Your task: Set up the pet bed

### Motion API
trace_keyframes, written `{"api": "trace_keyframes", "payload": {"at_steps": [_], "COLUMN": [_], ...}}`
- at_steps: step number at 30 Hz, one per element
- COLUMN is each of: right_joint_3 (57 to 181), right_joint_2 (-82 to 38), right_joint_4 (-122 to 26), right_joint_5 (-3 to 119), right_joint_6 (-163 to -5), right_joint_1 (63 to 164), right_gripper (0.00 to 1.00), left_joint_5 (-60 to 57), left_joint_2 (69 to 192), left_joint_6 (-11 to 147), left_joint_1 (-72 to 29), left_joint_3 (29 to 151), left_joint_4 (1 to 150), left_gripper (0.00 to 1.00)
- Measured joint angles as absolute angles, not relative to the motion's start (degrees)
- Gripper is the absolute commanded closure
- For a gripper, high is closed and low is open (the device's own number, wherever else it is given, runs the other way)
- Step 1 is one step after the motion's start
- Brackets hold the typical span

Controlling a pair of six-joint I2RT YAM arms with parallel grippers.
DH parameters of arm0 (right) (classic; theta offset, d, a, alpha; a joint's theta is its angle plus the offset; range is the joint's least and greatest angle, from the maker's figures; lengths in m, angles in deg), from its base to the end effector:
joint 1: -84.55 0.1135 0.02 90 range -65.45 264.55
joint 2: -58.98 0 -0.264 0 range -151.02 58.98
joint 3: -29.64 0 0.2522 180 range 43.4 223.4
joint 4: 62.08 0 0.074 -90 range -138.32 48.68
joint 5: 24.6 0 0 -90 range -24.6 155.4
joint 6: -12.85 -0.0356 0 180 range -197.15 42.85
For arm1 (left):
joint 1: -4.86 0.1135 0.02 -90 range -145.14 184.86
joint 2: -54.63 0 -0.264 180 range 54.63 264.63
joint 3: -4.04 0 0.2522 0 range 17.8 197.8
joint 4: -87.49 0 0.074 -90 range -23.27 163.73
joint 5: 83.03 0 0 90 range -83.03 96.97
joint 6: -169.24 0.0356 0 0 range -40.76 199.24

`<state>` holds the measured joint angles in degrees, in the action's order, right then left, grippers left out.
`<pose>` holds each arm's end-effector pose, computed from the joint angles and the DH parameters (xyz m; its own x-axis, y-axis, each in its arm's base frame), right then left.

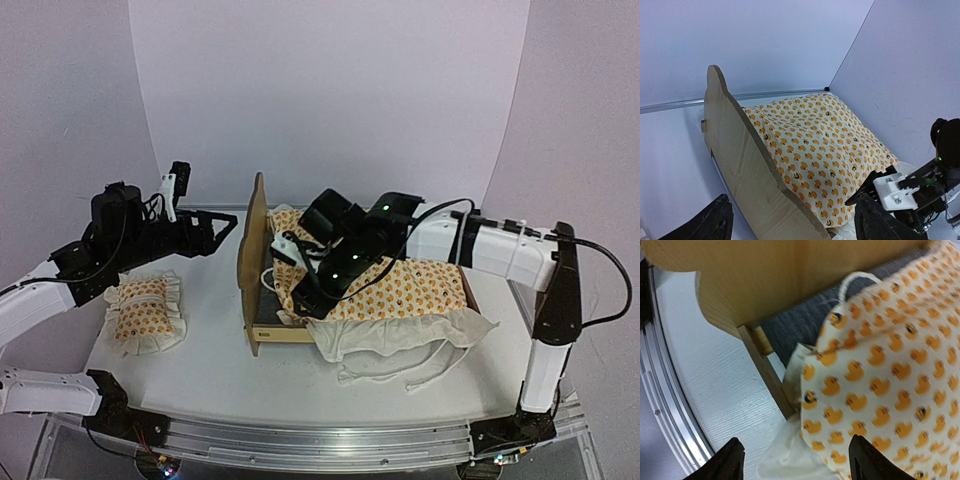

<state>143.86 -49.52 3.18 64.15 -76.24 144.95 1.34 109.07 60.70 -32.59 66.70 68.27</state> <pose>0.2020 0.3571 0.2945 -0.4118 -0.7571 -0.5072 -0.8814 0.4722 0.0108 0.1753 -0.1387 0.3434 -0.3603 -0.1226 -0.9247 0.5980 0.7304 -0.3299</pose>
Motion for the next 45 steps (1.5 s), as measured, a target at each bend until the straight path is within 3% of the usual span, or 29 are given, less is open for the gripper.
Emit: {"api": "trace_keyframes", "payload": {"at_steps": [13,15,17,20,22,25,26,30,33,39,43,45], "right_joint_3": [142.4,141.2,140.5,139.6,138.3,134.1,133.6,128.0,128.3,132.9,129.2,128.6], "right_joint_2": [-59.4,-60.4,-61.0,-61.5,-61.3,-59.2,-58.7,-51.8,-49.4,-58.4,-62.0,-62.5], "right_joint_4": [-14.5,-15.7,-16.9,-19.7,-22.1,-24.2,-24.1,-24.7,-25.9,-34.1,-40.1,-41.3], "right_joint_5": [67.0,68.9,71.6,77.2,79.9,80.6,80.6,67.2,49.4,20.7,11.6,9.3], "right_joint_6": [-58.4,-57.0,-56.3,-55.9,-56.3,-59.4,-59.9,-70.1,-81.7,-104.4,-115.6,-118.6], "right_joint_1": [145.0,145.0,145.0,145.1,145.1,144.2,144.0,137.1,126.7,112.8,111.1,110.7], "right_gripper": [0.3,0.37,0.58,0.71,0.87,1.0,1.0,1.0,1.0,1.0,1.0,1.0], "left_joint_5": [0.5,-0.4,-2.1,-5.3,-6.9,-7.8,-7.9,-7.4,-6.3,-4.8,1.0,3.9], "left_joint_2": [102.0,101.7,102.4,105.4,107.7,109.6,110.2,113.5,117.7,127.4,136.2,139.4], "left_joint_6": [58.4,58.4,58.4,58.6,58.9,60.0,60.4,62.3,63.6,66.3,69.6,70.3], "left_joint_1": [-32.6,-32.6,-32.6,-32.7,-33.1,-34.7,-35.5,-39.6,-42.9,-46.0,-48.1,-48.9], "left_joint_3": [62.3,62.4,62.6,63.8,64.8,66.2,66.7,70.6,74.4,80.2,86.5,89.1], "left_joint_4": [64.3,64.3,64.2,64.2,64.2,64.1,64.1,64.2,64.3,64.0,61.0,58.8], "left_gripper": [0.17,0.19,0.19,0.19,0.19,0.19,0.19,0.19,0.21,0.29,0.49,0.63]}}
